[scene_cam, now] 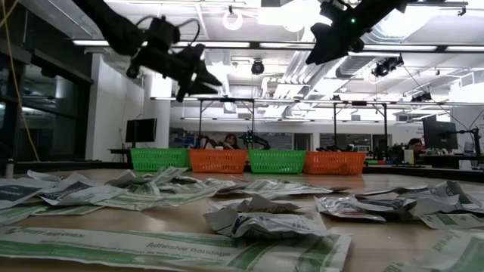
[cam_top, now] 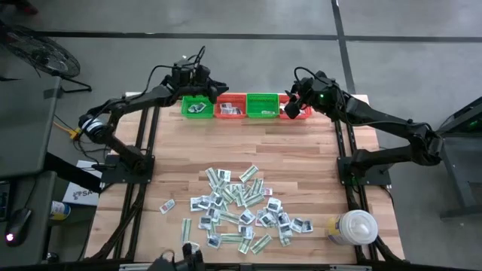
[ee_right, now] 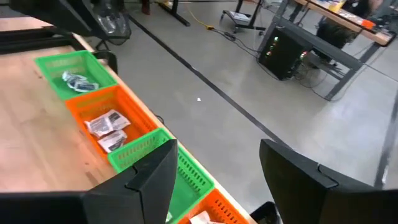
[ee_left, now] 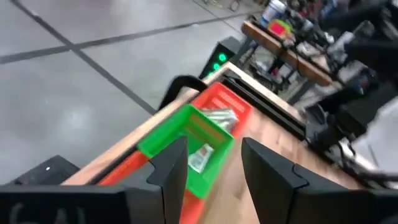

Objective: Pick & Place First Aid Supplies
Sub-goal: Put the green bandage pack in the right orange bin

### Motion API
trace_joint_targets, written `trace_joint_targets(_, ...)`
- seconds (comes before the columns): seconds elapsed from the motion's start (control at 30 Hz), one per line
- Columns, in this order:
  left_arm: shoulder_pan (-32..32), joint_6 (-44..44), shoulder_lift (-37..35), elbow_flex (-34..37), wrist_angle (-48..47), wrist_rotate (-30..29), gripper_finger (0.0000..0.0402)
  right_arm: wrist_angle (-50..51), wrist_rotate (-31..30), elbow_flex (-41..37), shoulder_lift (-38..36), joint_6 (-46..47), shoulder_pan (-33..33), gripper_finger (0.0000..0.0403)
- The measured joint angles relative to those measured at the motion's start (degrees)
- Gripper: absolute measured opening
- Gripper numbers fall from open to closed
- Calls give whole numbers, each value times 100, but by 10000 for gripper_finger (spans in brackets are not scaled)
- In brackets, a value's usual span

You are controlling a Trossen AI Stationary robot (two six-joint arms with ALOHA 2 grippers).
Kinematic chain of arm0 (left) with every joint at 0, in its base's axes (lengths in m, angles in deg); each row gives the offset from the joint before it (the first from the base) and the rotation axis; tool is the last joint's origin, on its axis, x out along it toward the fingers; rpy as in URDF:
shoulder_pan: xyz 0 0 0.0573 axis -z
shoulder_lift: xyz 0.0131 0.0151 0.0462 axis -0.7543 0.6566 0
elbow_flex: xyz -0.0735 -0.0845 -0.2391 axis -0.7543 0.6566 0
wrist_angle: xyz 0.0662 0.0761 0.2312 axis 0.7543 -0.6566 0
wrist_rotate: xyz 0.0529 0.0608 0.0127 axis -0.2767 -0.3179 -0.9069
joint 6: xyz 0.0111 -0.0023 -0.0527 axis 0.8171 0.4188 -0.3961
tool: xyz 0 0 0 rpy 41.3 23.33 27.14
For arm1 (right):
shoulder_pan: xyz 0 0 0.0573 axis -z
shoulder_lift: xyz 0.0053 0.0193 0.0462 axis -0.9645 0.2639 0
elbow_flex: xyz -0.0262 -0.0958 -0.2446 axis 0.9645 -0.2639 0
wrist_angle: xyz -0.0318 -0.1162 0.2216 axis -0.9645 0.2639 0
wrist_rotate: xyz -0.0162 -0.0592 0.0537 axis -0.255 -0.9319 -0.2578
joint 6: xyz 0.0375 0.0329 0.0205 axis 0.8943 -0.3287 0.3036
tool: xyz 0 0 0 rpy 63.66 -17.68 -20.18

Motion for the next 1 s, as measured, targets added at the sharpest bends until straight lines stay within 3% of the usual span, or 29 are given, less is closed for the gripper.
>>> trace_joint_targets(0.17, 616, 536, -514, 0, -661, -615, 150, 5, 262, 0, 0, 6, -2, 222)
trace_joint_targets(0.43, 1454, 1290, -1078, 0, -917, -1140, 150, 177, 1010, 0, 0, -14, -69, 222)
trace_joint_targets(0.73, 2427, 1624, -1676, 13, -1566, -2485, 150, 301, 1175, 0, 0, -19, -614, 222)
trace_joint_targets(1.0, 3539, 1144, -2277, 921, -1071, -3806, 149, 388, 1118, 0, -57, 42, -1214, 222)
